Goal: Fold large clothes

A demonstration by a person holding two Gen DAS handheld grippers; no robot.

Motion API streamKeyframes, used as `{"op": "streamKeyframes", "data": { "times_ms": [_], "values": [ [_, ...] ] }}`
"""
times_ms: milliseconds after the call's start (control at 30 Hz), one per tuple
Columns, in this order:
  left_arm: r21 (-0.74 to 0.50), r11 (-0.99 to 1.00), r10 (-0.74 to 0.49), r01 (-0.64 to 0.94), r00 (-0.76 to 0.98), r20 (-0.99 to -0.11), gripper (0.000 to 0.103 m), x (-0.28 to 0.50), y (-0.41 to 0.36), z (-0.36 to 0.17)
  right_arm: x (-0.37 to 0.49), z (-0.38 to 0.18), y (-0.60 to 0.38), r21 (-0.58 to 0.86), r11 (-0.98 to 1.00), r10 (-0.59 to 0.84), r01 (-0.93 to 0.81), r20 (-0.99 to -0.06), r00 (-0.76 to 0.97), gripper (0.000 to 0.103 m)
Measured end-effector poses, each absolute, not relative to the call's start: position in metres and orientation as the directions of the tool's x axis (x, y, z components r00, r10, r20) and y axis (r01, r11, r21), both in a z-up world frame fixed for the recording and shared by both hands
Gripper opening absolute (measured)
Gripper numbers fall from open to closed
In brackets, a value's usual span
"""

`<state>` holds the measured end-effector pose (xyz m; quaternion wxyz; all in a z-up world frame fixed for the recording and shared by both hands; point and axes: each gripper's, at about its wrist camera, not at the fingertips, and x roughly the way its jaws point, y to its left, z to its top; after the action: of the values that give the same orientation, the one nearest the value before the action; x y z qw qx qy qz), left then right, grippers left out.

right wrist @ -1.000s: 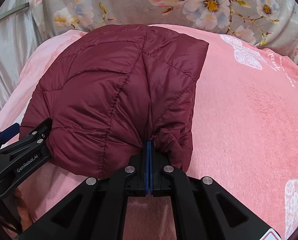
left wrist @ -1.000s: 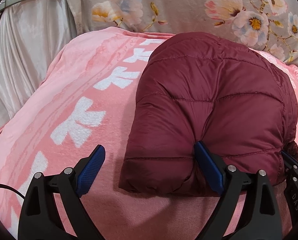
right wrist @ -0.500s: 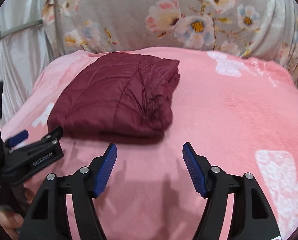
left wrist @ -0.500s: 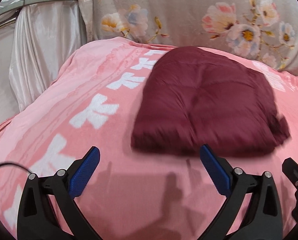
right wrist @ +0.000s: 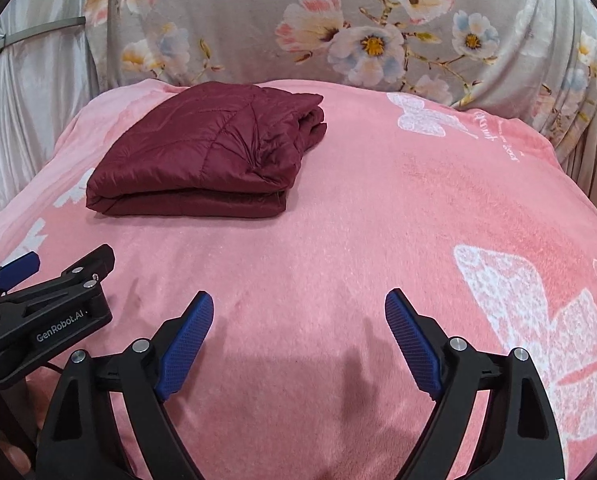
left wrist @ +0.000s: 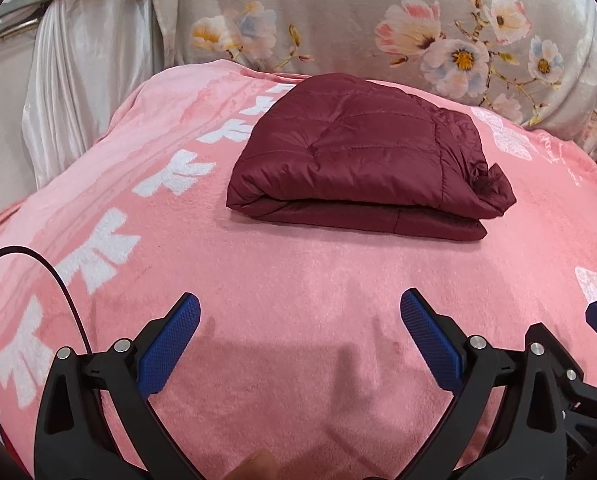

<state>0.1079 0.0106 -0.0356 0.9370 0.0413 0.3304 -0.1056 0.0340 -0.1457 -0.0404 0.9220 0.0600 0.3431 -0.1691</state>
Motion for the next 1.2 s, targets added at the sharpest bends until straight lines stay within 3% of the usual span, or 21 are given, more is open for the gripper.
{"op": "streamKeyframes", "data": {
  "times_ms": [267, 600, 1200],
  "values": [
    [0.105, 0.969, -0.113, 0.223, 0.781, -0.614, 0.098, 0.103, -0.006, -0.037, 0.032, -0.043, -0.148, 0.003, 0.929, -0.278, 0.371, -0.654, 0.703, 0.086],
    [0.111, 0.975, -0.093, 0.191, 0.812, -0.576, 0.098, 0.096, -0.003, -0.033, 0.025, -0.035, -0.14, -0.033, 0.932, -0.307, 0.362, -0.603, 0.737, 0.086],
    [0.119, 0.979, -0.075, 0.165, 0.837, -0.542, 0.098, 0.09, -0.003, -0.028, 0.023, -0.033, -0.138, -0.036, 0.938, -0.299, 0.346, -0.588, 0.751, 0.086]
  ]
}}
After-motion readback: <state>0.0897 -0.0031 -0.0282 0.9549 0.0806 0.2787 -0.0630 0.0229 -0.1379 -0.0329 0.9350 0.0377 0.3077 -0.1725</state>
